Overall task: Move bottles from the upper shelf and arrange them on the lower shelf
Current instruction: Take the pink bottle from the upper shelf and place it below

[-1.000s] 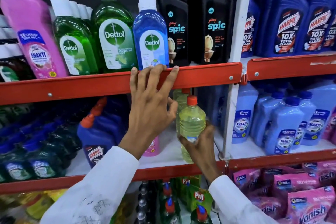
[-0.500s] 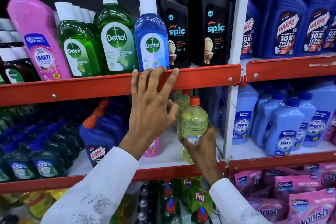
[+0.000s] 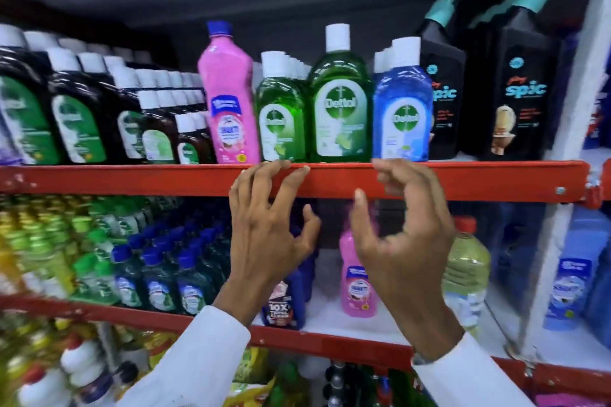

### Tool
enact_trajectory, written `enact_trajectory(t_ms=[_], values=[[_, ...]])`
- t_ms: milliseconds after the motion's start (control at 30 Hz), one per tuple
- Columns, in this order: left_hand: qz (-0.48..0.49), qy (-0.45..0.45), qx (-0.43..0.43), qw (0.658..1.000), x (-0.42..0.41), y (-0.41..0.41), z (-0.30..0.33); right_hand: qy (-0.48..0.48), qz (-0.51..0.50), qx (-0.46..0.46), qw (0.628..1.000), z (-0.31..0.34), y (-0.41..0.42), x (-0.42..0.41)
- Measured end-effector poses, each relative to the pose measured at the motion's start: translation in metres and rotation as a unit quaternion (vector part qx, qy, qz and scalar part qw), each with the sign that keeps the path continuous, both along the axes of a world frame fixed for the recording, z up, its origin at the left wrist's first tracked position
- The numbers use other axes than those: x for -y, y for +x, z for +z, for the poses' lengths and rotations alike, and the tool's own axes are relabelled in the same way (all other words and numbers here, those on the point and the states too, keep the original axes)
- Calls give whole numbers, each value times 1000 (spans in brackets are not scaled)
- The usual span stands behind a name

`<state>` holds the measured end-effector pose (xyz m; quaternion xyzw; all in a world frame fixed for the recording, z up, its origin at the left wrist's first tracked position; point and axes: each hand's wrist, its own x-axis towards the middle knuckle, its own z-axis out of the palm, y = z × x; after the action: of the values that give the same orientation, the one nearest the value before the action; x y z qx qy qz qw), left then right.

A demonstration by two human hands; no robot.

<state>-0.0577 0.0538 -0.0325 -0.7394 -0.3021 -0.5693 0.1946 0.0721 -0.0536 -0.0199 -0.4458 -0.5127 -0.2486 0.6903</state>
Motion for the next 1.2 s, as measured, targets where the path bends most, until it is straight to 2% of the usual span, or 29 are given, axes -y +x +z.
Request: enact_trajectory(t_ms=[100,233,367,533,767,867,967,1200], values=[[13,-15,26,999,-15,-31,-1,-19,37,28,999,38,-39,-30],[15,-36,23,999,-38,-66,-4,-81,31,63,994,79,-88,-74],[14,-64,-11,998,-59,-86,-9,-92,-54,102,989,111,-123,-118],[0,-46,-20,999,-75,-91,-10,-110,-149,116,976,135,-143,-160],[-24,-44,-17,999,-84,-94,-10,-138,-290,87,943,152,-148,-190],[-24,-37,-17,999,-85,-96,-10,-157,-300,76,938,153,-147,-195],[-31,-37,-16,999,-86,-96,-9,-137,-294,81,943,150,-147,-196],[-33,-35,-10,999,-87,-95,-12,-51,-189,90,977,145,-149,-184]])
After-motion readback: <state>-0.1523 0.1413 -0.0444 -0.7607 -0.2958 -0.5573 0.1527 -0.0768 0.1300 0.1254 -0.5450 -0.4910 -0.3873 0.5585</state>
